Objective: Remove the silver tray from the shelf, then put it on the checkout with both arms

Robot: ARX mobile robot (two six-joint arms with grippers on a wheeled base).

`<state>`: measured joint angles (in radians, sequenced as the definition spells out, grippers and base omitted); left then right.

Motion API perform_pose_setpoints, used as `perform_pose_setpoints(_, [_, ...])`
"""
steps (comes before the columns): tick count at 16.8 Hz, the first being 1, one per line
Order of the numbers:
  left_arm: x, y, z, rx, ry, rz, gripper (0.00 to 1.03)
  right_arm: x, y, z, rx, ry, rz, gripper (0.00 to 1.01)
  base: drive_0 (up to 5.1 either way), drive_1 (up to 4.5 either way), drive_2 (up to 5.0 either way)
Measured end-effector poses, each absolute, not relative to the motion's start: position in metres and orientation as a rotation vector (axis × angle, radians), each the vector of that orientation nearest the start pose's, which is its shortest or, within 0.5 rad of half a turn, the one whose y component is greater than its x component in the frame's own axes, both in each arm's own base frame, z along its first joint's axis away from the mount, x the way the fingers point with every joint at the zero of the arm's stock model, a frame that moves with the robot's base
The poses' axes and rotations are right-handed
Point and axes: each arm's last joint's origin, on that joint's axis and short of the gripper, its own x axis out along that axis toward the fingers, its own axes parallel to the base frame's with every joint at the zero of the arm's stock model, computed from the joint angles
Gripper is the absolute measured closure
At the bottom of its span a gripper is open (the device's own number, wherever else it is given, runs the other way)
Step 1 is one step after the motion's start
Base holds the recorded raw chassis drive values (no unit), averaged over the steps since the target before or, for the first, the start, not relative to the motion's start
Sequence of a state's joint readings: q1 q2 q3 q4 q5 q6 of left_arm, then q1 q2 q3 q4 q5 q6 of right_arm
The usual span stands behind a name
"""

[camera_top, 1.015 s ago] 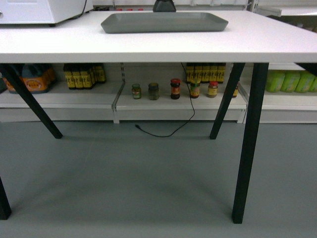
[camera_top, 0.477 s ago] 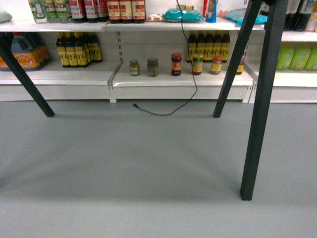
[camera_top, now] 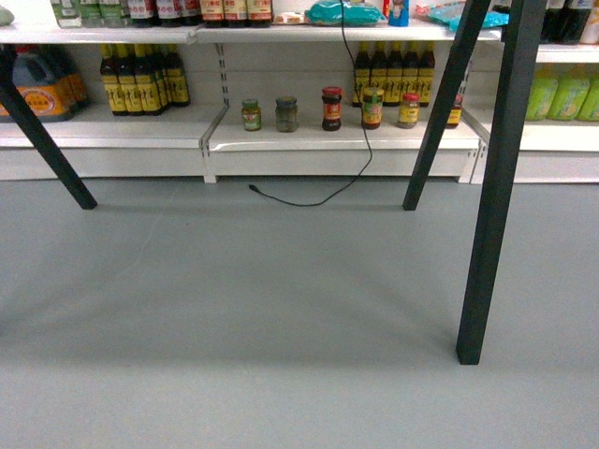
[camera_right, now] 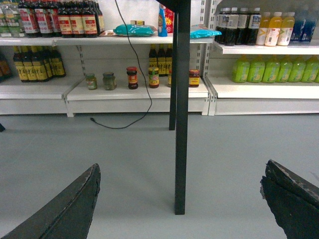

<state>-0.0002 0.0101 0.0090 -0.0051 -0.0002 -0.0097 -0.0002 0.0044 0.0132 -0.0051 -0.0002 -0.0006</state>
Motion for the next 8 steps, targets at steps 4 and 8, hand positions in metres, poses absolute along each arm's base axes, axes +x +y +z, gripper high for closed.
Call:
perform_pose_setpoints(4, [0.0978,0.0000,0.1653,-0.010,0.006,0.000,0.05,0.0972,0.0000,0.1672,-0.001,-0.004,0.000,0.03,0.0,0.00,0.0])
perform_pose_setpoints(8, [0.0978,0.0000,0.1653,-0.010,0.006,0.000,0.05,0.0972,0.0000,0.1672,-0.001,-0.004,0.000,0.03,0.0,0.00,0.0])
